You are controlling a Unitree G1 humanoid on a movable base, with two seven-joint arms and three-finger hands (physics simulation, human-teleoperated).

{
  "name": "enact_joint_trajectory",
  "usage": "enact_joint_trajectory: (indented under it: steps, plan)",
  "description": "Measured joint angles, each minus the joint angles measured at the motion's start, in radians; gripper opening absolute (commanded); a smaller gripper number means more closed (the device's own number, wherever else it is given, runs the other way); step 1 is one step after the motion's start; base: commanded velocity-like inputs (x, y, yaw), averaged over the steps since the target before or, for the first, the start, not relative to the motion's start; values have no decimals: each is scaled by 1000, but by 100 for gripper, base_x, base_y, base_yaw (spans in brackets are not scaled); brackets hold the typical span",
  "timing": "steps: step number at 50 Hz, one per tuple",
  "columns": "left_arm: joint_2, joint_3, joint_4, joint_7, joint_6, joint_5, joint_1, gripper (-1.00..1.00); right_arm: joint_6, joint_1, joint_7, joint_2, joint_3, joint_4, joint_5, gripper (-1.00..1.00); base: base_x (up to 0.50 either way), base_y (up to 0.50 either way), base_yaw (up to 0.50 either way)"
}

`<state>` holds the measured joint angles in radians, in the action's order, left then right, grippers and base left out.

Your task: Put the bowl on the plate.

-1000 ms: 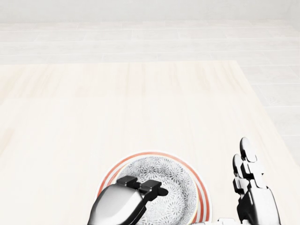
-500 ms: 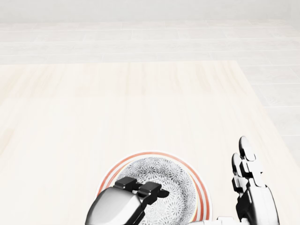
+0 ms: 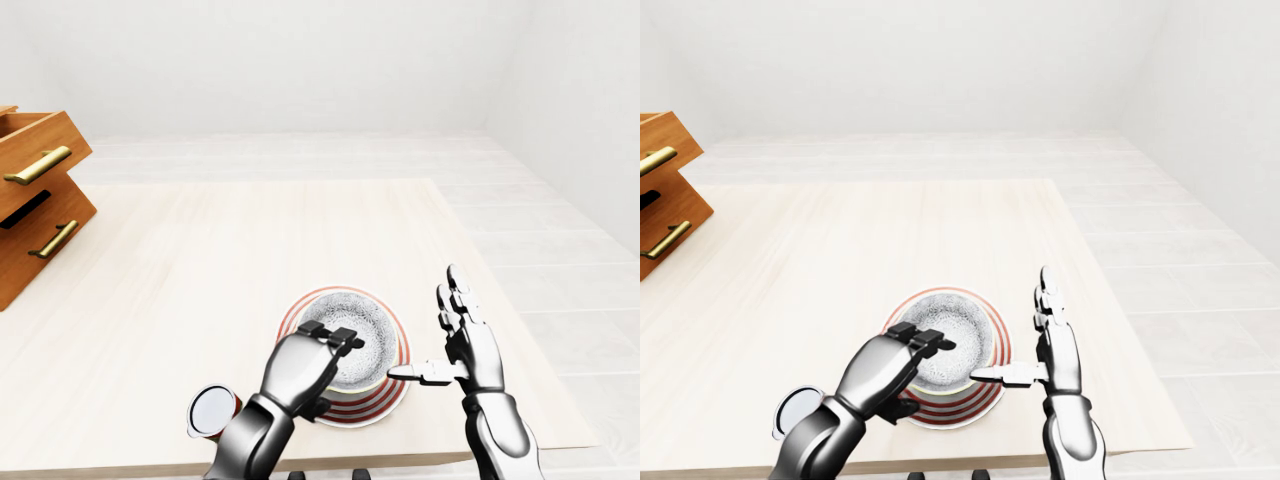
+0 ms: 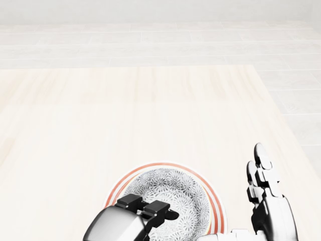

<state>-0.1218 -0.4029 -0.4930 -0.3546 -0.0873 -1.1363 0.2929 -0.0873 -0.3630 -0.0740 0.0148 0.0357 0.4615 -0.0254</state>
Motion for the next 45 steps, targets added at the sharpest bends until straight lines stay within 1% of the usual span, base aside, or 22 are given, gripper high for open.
enact_joint_trajectory:
  steps: [14,23,24,28,29,31,32,33,36,37,38,45]
  plan:
    - [-12,22,-110,-57,0,30,31,29,0,-11,-2,0,-1,5,1,100,0,0,0]
    - [-5,47,-192,-128,0,48,24,33,0,-12,-3,1,-3,2,0,100,0,0,0]
    - [-3,51,-202,-138,0,51,21,42,0,-12,-3,1,-3,1,0,100,0,0,0]
    - [8,64,-238,-179,0,61,6,50,0,-12,-2,1,-4,-2,-1,100,0,0,0]
    - [11,68,-245,-188,2,65,3,58,0,-12,-2,1,-5,-3,-1,100,0,0,0]
    - [17,75,-258,-205,5,71,-3,71,0,-12,-1,1,-5,-5,-1,100,0,0,0]
    - [20,79,-264,-214,8,74,-6,73,0,-12,-1,1,-5,-6,-1,100,0,0,0]
    - [23,83,-270,-222,12,77,-10,83,0,-12,0,1,-6,-6,-1,100,0,0,0]
    - [30,97,-285,-245,21,87,-23,87,0,-12,0,1,-6,-9,0,100,0,0,0]
    - [32,102,-289,-252,24,90,-28,91,0,-12,1,1,-6,-9,0,100,0,0,0]
    - [34,107,-292,-258,27,94,-33,98,0,-12,1,1,-7,-10,0,100,0,0,0]
    - [49,159,-313,-311,57,123,-84,100,0,-11,2,0,-7,-13,1,100,0,0,0]
